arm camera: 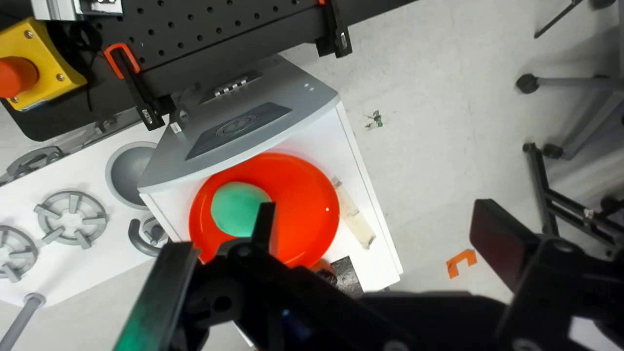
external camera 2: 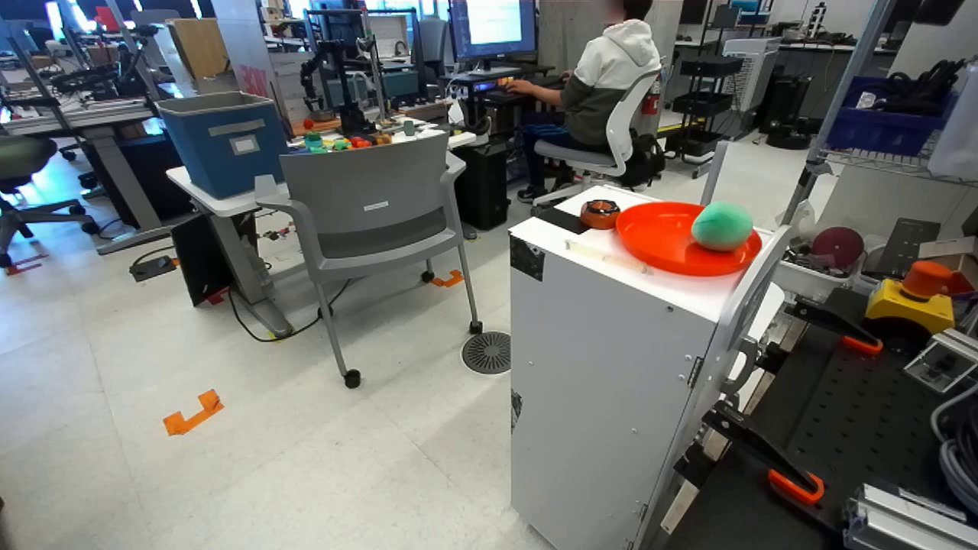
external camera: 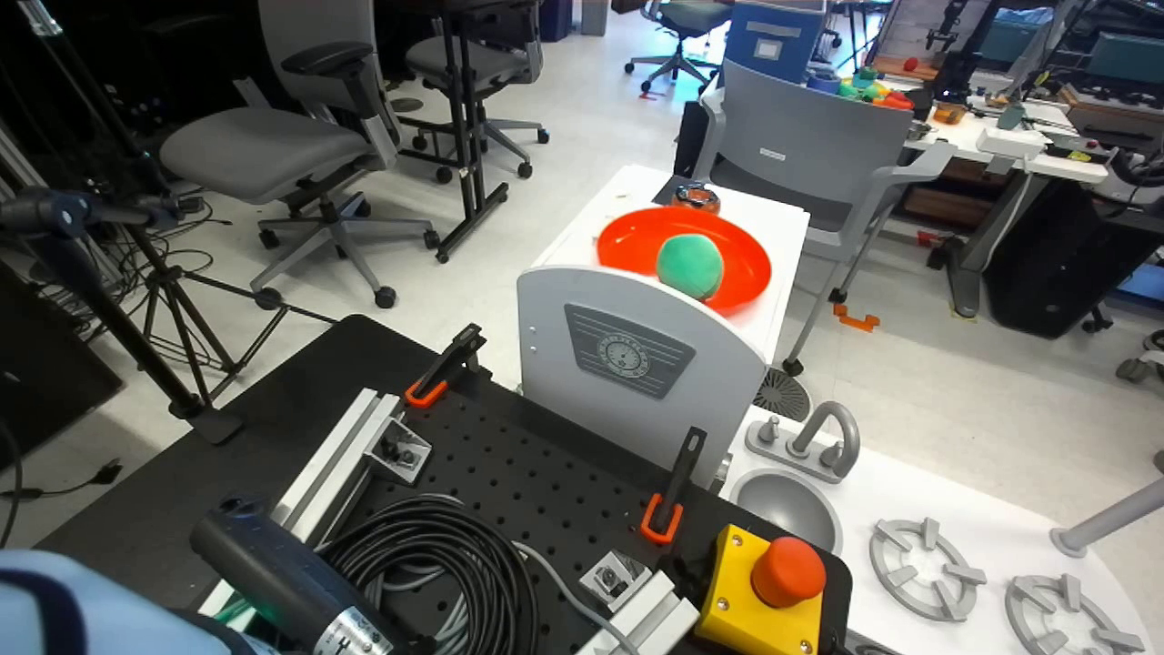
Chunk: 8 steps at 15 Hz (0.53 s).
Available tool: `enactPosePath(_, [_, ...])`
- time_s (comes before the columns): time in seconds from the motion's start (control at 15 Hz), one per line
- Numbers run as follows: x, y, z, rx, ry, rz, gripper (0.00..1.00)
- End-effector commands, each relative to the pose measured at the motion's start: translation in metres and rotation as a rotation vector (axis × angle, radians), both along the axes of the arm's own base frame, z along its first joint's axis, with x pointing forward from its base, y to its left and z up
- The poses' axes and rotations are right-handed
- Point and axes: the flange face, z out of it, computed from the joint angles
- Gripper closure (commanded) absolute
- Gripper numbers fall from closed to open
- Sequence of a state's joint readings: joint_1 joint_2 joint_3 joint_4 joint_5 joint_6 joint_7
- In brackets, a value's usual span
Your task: Pick up the green plush toy from the orange plate and put it on the counter
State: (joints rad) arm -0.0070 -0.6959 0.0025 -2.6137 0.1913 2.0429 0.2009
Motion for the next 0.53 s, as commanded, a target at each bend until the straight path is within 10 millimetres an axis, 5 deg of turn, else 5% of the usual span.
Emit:
enactPosePath(0.0, [-0.001, 0.000, 0.002, -0.029, -0.058, -0.102, 0.00])
enactPosePath(0.47, [0.008, -0.004, 0.011, -0.008, -0.048, -0.175, 0.00])
